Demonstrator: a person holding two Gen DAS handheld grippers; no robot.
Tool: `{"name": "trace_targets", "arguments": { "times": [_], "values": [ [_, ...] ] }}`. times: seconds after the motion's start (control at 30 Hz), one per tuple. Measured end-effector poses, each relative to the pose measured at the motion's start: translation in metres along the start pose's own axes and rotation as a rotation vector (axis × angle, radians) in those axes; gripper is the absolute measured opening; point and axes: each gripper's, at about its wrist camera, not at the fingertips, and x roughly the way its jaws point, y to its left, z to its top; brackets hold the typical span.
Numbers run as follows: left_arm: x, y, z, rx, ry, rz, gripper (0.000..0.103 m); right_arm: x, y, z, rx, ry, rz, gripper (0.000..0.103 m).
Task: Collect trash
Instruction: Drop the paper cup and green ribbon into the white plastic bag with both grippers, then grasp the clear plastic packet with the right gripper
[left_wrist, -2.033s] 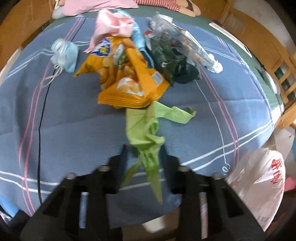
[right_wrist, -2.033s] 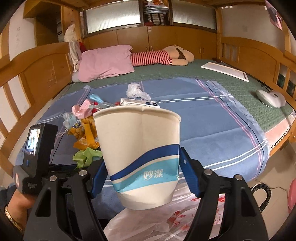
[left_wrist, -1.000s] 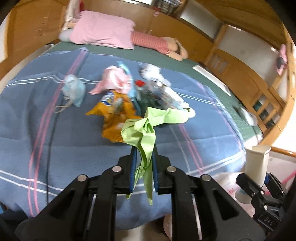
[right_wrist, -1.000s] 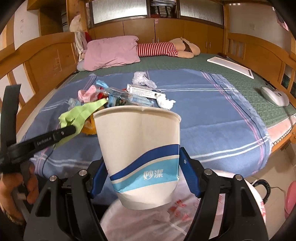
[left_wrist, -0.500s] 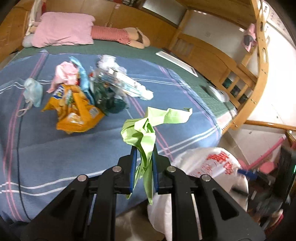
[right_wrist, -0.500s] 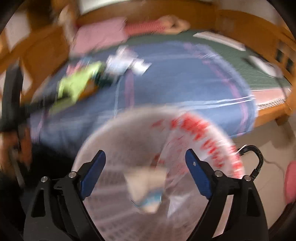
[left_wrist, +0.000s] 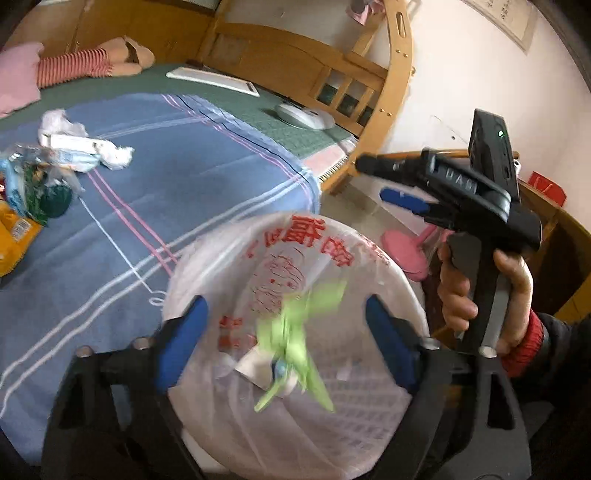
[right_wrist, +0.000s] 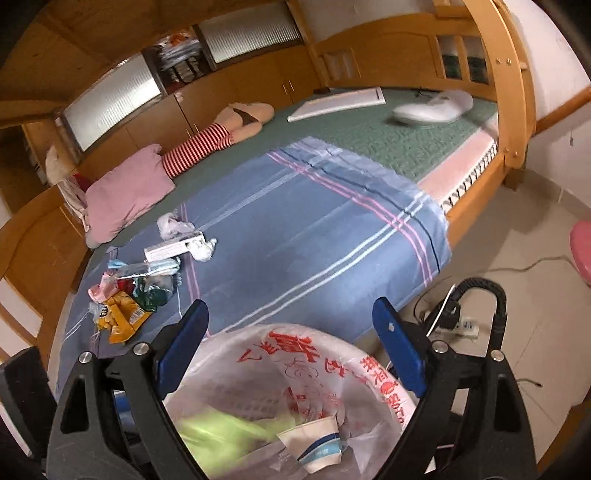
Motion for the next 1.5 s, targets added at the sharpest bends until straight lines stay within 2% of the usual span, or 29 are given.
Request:
{"name": "trace_targets", "arguments": {
  "times": [0.07, 0.17, 0.3, 0.33, 0.4, 0.47, 0.6, 0.77, 0.9, 1.03, 1.17, 1.2, 1.23, 1.27, 1.37, 1.4, 1.43, 1.5],
  "values": [
    [-0.006, 0.012, 0.002, -0.057, -0.032, 0.028, 0.089, 0.007, -0.001, -0.003, 0.016, 0.025, 0.0, 0.089],
    [-0.02, 0.048, 0.005, -0.216, -0.107, 0.189, 0.09, 0.016, 0.002, -0.007, 0.015, 0.05, 0.009, 0.089],
    [-0.037, 0.103, -0.006, -0.463, -0.125, 0.599, 0.09, 0.02, 0.02, -0.011, -0.058, 0.05, 0.007, 0.089],
    [-0.043, 0.111, -0.01, -0.512, -0.132, 0.607, 0.09, 0.021, 0.024, -0.011, -0.074, 0.05, 0.008, 0.089],
    [-0.055, 0.127, -0.018, -0.625, -0.179, 0.567, 0.09, 0.024, 0.034, -0.013, -0.106, 0.059, 0.012, 0.089],
    [-0.063, 0.136, -0.025, -0.68, -0.202, 0.557, 0.09, 0.028, 0.045, -0.013, -0.125, 0.074, 0.037, 0.089],
    [-0.057, 0.151, -0.032, -0.763, -0.167, 0.523, 0.09, 0.035, 0.059, -0.016, -0.146, 0.099, 0.073, 0.089],
    [-0.067, 0.138, -0.034, -0.724, -0.2, 0.595, 0.091, 0.039, 0.068, -0.028, -0.187, 0.121, 0.095, 0.089],
    [-0.072, 0.126, -0.025, -0.657, -0.237, 0.707, 0.092, 0.044, 0.072, -0.03, -0.202, 0.128, 0.095, 0.089],
    [-0.08, 0.117, -0.017, -0.59, -0.256, 0.767, 0.093, 0.044, 0.081, -0.027, -0.22, 0.081, 0.078, 0.089],
    [-0.095, 0.133, 0.007, -0.591, -0.26, 0.826, 0.093, 0.044, 0.091, -0.018, -0.222, -0.002, 0.064, 0.089],
    [-0.106, 0.145, 0.017, -0.611, -0.292, 0.835, 0.094, 0.045, 0.095, -0.014, -0.226, -0.017, 0.057, 0.09],
    [-0.111, 0.152, 0.02, -0.626, -0.305, 0.842, 0.096, 0.049, 0.104, -0.008, -0.24, -0.034, 0.053, 0.098],
    [-0.119, 0.161, 0.024, -0.644, -0.318, 0.856, 0.096, 0.052, 0.11, -0.004, -0.249, -0.044, 0.066, 0.1],
    [-0.142, 0.189, 0.019, -0.725, -0.354, 0.961, 0.097, 0.072, 0.138, 0.016, -0.279, -0.044, 0.126, 0.1],
    [-0.15, 0.2, 0.006, -0.832, -0.347, 1.01, 0.097, 0.084, 0.151, 0.023, -0.28, -0.024, 0.138, 0.1],
    [-0.153, 0.206, -0.002, -0.895, -0.364, 1.002, 0.097, 0.094, 0.159, 0.027, -0.277, -0.006, 0.15, 0.1],
    [-0.154, 0.213, -0.023, -1.024, -0.41, 0.917, 0.097, 0.124, 0.183, 0.036, -0.255, 0.055, 0.184, 0.1]
  ]
}}
